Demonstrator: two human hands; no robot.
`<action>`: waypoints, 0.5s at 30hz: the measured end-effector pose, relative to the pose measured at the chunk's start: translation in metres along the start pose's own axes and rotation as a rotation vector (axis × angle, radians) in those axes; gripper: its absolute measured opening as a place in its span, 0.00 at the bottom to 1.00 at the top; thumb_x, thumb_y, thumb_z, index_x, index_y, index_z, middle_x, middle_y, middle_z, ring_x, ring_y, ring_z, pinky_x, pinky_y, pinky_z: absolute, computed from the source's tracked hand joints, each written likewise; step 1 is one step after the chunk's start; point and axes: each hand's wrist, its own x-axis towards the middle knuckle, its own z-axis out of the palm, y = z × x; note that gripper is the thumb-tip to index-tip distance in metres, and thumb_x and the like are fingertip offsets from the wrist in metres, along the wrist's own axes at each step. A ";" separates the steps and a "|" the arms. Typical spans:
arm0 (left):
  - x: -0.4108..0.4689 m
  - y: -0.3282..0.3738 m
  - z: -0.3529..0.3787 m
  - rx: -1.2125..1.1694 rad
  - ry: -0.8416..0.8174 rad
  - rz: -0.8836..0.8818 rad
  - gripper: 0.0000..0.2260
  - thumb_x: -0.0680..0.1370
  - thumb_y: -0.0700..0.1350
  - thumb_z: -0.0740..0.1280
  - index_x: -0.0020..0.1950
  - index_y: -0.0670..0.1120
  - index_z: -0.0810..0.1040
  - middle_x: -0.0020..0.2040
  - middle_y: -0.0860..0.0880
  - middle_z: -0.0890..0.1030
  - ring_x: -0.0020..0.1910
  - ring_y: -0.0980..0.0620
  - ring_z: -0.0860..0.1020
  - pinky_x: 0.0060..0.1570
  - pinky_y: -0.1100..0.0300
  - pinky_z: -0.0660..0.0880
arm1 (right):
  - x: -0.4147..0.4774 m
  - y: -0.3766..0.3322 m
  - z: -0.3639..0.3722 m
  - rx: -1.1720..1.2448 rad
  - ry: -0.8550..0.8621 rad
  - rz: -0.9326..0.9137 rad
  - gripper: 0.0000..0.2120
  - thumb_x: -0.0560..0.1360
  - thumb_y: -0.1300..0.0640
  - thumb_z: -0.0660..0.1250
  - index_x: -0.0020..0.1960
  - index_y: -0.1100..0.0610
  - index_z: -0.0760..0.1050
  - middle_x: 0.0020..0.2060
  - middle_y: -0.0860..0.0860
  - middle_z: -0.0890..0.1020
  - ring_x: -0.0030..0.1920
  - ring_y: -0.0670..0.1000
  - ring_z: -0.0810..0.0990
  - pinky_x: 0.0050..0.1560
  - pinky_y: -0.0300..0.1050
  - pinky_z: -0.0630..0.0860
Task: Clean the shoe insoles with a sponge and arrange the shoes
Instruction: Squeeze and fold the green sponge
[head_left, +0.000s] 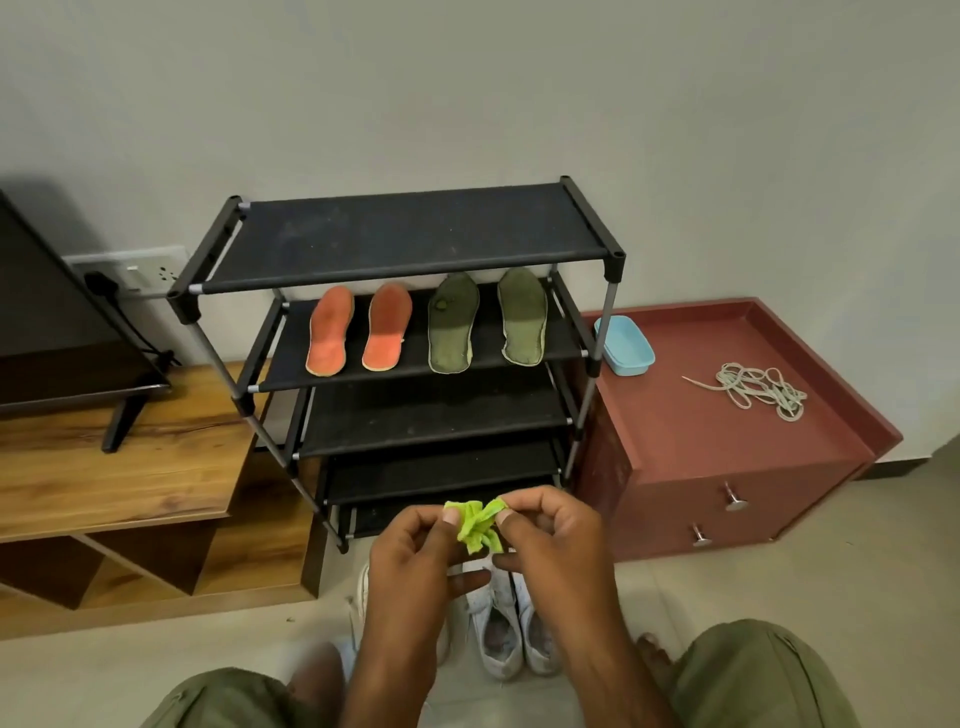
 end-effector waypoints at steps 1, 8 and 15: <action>-0.001 0.001 0.000 -0.012 0.031 0.015 0.08 0.83 0.42 0.66 0.51 0.40 0.83 0.44 0.42 0.86 0.46 0.41 0.86 0.47 0.40 0.84 | -0.004 -0.004 0.002 0.021 -0.008 0.008 0.08 0.78 0.65 0.70 0.47 0.55 0.84 0.40 0.50 0.87 0.43 0.49 0.88 0.44 0.48 0.86; -0.007 0.009 0.006 -0.075 0.136 0.099 0.05 0.81 0.40 0.69 0.48 0.41 0.83 0.40 0.46 0.85 0.43 0.45 0.83 0.45 0.49 0.81 | -0.014 -0.011 -0.001 -0.034 -0.114 -0.075 0.07 0.76 0.61 0.72 0.47 0.49 0.81 0.42 0.50 0.86 0.45 0.51 0.86 0.49 0.57 0.85; -0.015 0.011 0.010 -0.128 0.037 0.103 0.04 0.79 0.38 0.71 0.53 0.40 0.82 0.46 0.43 0.86 0.47 0.45 0.86 0.47 0.54 0.84 | -0.012 -0.006 -0.010 -0.051 -0.024 -0.113 0.14 0.73 0.63 0.77 0.51 0.47 0.81 0.44 0.48 0.86 0.47 0.48 0.86 0.49 0.49 0.84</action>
